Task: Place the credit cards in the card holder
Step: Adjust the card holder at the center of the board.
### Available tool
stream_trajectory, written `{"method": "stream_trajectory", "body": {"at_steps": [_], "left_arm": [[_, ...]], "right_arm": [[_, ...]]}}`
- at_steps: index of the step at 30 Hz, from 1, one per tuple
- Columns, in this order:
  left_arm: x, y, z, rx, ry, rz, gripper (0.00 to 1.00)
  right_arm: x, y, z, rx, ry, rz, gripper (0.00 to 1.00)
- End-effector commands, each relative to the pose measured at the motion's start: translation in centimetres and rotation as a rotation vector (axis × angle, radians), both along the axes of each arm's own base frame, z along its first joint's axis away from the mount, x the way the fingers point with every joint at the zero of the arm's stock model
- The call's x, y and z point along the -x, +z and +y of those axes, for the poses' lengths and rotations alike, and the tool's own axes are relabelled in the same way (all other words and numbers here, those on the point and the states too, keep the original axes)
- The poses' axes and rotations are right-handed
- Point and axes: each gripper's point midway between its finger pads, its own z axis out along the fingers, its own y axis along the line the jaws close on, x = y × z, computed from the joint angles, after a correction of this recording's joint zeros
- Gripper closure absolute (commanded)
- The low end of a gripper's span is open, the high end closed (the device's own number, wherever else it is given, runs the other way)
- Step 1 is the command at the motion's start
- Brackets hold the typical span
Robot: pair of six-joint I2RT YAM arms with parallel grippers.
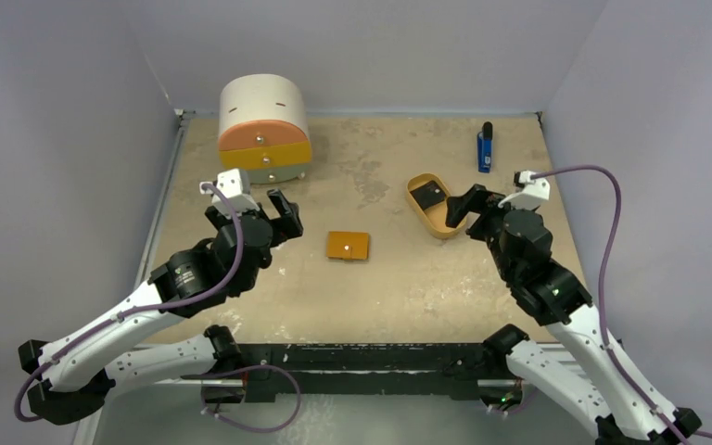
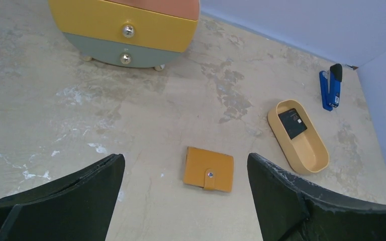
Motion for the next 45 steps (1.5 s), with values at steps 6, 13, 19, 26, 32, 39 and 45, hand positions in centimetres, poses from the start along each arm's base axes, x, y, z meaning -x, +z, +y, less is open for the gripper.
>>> {"method": "stream_trajectory", "body": {"at_steps": [6,13,19,26,32,39,45], "left_arm": [[-0.4,1.3,1.6,0.015,0.095,-0.047,0.03],[-0.5,0.5,1.2,0.04,0.082,-0.059,0.0],[-0.3,-3.1,-1.0,-0.017,-0.018,0.03,0.0],[0.5,-8.4,-3.3,-0.022,-0.098,0.164,0.01],[1.2,-11.3,-3.7,-0.004,-0.105,0.235,0.05],[2.0,-12.8,-3.4,0.036,-0.101,0.261,0.08],[1.4,-12.2,-3.4,0.017,-0.104,0.22,0.08]], "right_arm": [[0.1,4.9,0.3,0.02,0.057,-0.14,0.01],[0.5,5.2,1.8,0.027,0.15,-0.109,0.03],[0.3,4.5,4.3,0.082,0.293,-0.078,0.07],[-0.3,-0.7,8.5,-0.044,0.403,0.077,0.15],[-0.6,-6.0,12.5,-0.077,0.395,0.217,0.2],[-1.3,-10.1,17.5,-0.086,0.423,0.335,0.24],[-1.4,-13.3,20.6,-0.138,0.481,0.44,0.29]]}}
